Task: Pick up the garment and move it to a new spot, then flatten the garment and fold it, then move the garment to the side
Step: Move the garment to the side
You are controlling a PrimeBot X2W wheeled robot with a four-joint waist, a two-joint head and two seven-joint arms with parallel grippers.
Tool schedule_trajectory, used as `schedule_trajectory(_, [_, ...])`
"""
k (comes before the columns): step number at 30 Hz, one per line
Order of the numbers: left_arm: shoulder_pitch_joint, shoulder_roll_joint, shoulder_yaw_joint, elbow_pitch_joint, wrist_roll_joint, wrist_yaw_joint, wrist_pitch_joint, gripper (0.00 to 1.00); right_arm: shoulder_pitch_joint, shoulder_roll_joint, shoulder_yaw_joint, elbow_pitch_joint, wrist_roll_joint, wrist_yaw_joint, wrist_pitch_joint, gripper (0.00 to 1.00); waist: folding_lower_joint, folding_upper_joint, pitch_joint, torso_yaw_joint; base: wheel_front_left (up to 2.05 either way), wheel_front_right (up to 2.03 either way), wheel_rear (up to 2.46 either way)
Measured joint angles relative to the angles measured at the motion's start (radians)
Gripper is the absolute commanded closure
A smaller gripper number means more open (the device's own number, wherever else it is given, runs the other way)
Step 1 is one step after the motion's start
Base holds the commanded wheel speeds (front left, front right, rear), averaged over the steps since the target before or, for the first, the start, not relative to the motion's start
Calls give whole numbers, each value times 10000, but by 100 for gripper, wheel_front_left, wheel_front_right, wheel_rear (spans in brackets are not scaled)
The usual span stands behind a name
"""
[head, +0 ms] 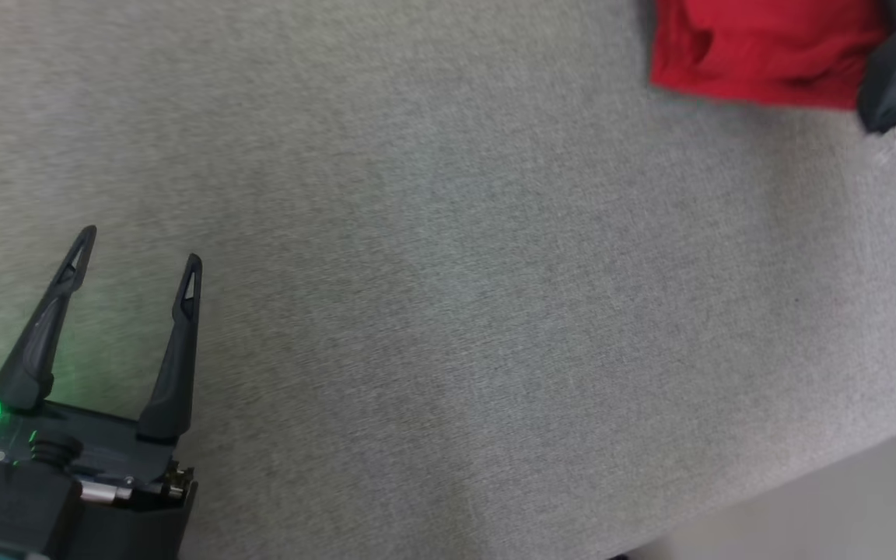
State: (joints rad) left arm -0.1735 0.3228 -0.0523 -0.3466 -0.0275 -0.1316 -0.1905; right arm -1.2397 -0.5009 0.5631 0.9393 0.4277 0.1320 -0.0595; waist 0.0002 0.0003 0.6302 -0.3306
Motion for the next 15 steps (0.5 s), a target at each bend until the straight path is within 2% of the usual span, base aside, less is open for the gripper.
schedule_trajectory(15, [14, 228, 12, -871, -2, 98, 328, 0, -1514, -725, 508, 500, -594, 0, -42, 100, -2, -2, 825, -373, 0, 0, 0])
